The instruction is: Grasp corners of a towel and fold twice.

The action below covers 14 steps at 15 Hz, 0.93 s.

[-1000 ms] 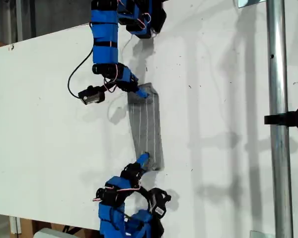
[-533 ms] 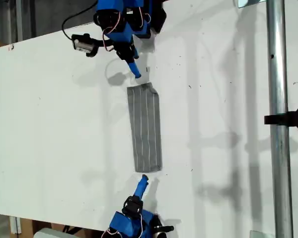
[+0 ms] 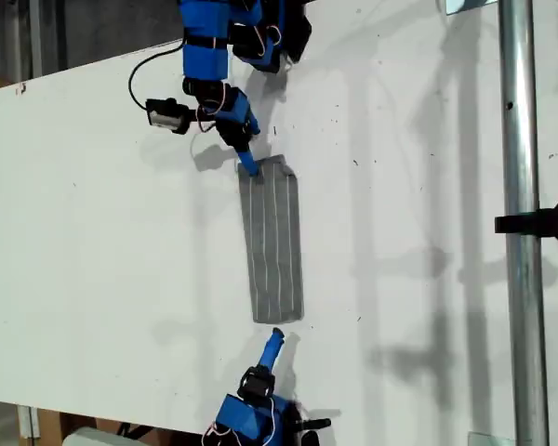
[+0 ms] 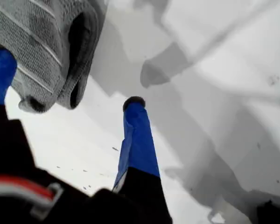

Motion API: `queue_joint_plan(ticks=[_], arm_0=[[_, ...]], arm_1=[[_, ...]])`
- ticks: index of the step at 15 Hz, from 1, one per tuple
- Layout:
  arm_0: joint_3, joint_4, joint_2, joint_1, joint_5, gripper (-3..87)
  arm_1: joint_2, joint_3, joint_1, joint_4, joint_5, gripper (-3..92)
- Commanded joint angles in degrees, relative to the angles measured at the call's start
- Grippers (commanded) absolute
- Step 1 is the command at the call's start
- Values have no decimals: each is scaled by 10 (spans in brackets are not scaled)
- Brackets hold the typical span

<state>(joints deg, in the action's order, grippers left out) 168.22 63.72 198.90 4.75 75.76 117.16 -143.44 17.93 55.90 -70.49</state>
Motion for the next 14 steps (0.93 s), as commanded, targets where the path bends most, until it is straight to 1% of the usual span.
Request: queue_joint_plan(ticks=[1,2,4,6,7,8,9,10,13,14], arm_0=[[-7,14,5,-2,3,196],[-10,18,5,-2,3,196],[-11,20,5,-4,1,195],[-18,20,5,-4,-2,194],[-21,22,5,-4,-2,192],[-25,25,5,-3,-2,192],[-27,28,5,0,-2,191],[-29,30,5,1,-2,191],[-29,29,5,-2,-10,193],[-29,27,5,-2,-10,194]], arm_1=[[-108,81,8,-61,19,441],[-119,83,4,-95,20,417],[-147,95,-27,-202,20,367],[-178,110,-50,-287,-6,308],[-181,112,-57,-302,-9,220],[-161,118,-60,-250,-35,-2],[-123,112,-62,-178,-35,-2],[-74,118,-65,-76,-31,-2],[34,174,-77,290,-35,-2],[51,197,-88,372,-47,-2]])
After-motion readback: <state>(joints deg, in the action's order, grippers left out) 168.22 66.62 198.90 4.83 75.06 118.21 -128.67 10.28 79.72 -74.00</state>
